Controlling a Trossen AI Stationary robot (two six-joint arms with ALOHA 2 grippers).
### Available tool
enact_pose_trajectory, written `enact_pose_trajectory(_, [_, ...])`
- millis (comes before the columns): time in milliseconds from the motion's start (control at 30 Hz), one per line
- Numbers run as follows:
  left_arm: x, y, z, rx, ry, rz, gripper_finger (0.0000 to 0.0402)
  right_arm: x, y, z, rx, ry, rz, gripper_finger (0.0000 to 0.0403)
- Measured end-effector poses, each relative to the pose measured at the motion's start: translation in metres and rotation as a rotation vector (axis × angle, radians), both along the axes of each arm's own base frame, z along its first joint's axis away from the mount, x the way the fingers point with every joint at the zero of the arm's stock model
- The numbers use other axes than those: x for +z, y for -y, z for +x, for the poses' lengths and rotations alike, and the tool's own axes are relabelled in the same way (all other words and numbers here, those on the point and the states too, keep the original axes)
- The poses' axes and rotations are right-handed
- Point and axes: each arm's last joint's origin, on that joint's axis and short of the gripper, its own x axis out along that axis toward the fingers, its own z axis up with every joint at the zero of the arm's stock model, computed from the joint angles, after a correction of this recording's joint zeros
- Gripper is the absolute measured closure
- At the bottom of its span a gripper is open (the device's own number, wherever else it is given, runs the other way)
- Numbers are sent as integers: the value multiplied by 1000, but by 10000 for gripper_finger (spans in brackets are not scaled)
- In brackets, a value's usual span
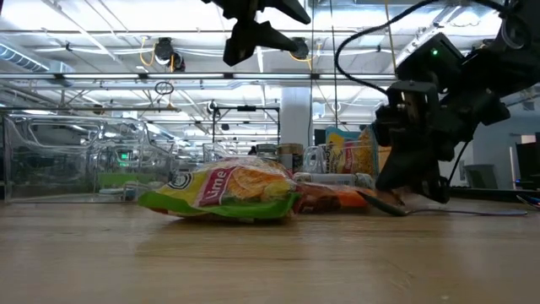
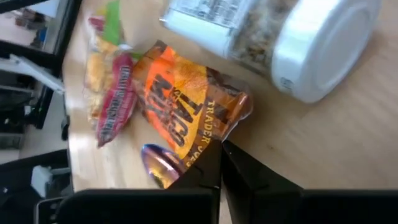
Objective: Pick & Place Food Item
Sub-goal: Put the orange spice pack into the middle transparent bin
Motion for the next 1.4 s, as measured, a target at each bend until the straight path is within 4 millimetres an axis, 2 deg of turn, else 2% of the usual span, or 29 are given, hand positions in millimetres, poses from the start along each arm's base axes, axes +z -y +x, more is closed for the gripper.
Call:
enact_pose_trajectory(300, [-1,1,-1,-37,-16,-9,215,42,0,-8,29,193,-59,403])
enact_pose_trajectory(600, [3,-9,2,-26,45,109,215,89,-2,-7,228,111,-241,403])
enact_pose_trajectory(833, [12,-22,8,-39,165,130,215,130,-2,3,339,156,-363,403])
enact_pose_trajectory(1000, [13,-24,8,-74,181,163,215,147,-2,6,361,181,-400,403])
enact_pose_trajectory(1400, [11,-22,11,-151,206,195,215,167,-3,10,388,255,-383,403])
